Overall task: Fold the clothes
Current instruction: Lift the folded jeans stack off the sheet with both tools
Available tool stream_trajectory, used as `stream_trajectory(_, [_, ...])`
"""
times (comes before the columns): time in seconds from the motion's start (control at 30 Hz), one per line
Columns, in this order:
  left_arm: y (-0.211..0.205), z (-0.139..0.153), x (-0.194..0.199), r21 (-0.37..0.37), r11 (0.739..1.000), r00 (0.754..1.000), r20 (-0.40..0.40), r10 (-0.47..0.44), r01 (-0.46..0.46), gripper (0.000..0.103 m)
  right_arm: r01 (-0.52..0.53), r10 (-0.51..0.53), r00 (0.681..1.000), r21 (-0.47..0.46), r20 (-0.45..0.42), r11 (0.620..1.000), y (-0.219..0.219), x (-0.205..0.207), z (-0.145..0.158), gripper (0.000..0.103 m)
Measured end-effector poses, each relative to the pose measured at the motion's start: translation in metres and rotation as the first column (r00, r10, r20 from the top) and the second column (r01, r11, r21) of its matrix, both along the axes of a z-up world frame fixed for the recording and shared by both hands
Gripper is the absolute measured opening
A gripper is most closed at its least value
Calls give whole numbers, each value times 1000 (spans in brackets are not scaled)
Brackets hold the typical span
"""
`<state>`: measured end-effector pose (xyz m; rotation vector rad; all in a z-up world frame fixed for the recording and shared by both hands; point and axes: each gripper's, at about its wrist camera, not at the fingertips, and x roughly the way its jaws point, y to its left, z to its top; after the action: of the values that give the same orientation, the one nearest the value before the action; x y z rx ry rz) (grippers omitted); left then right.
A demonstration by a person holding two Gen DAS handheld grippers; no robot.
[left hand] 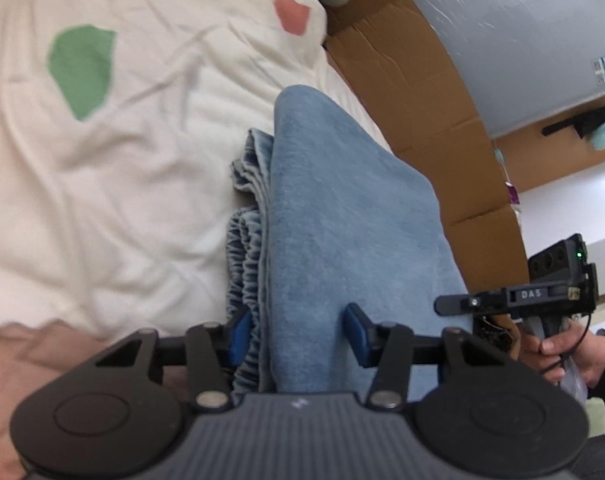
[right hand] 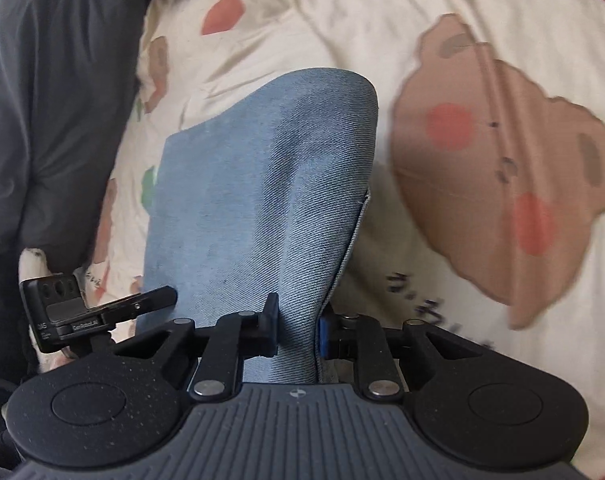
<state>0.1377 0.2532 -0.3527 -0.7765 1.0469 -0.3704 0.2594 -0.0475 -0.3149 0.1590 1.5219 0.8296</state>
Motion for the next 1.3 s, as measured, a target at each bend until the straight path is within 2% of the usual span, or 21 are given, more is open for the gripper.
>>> stream_trajectory(0.1, [-11,-2,4,-16,1000,1000,-2,-16,16,52,12,-12,1000,-19,1,1000,-13,2,-5,18])
stream_trajectory(0.17, [-12,-3,8,-9,1000,1000,-25,-19,19,59,13,-13,1000,-24,0,1000,-17,1,-12,18])
stream_trajectory(0.23, [-12,-6,9,-3,1000,999,-45,-15,15,73,21,-21,1000,-24,-1,999,-20,1,-20,18])
stream_trajectory(0.4, [-4,-18,8,-49,999,998,-62,-9,6,78,32,-32,999,-33,-3,999,-22,1,-37,20])
stream_trajectory(0.67, [2,-39,21,-159,987,996,-87,-37,23,79,36,-36,999,-36,-6,999,-21,1,-40,22])
stream_trajectory(0.83, [5,-51,33,-249,968,994,-87,-66,42,78,37,-38,999,-31,-16,999,-23,2,-43,24])
stream_trajectory(0.97, [7,-52,38,-302,952,991,-102,-89,54,69,24,-25,999,-19,-31,1000,-25,5,-43,24])
stream_trajectory(1.03, [6,-49,38,-301,951,990,-100,-101,67,65,12,-12,999,-19,-38,1000,-24,6,-42,24])
stream_trajectory(1.13, [2,-47,42,-297,952,988,-103,-115,79,61,-6,5,999,-14,-46,1000,-24,7,-41,31])
stream_trajectory(1.23, [-4,-50,47,-301,951,987,-117,-114,74,60,-4,4,999,15,-50,1000,-29,5,-45,38])
stream_trajectory(1.3, [-7,-52,51,-302,950,985,-125,-120,78,62,10,-7,998,43,-62,999,-34,3,-50,38])
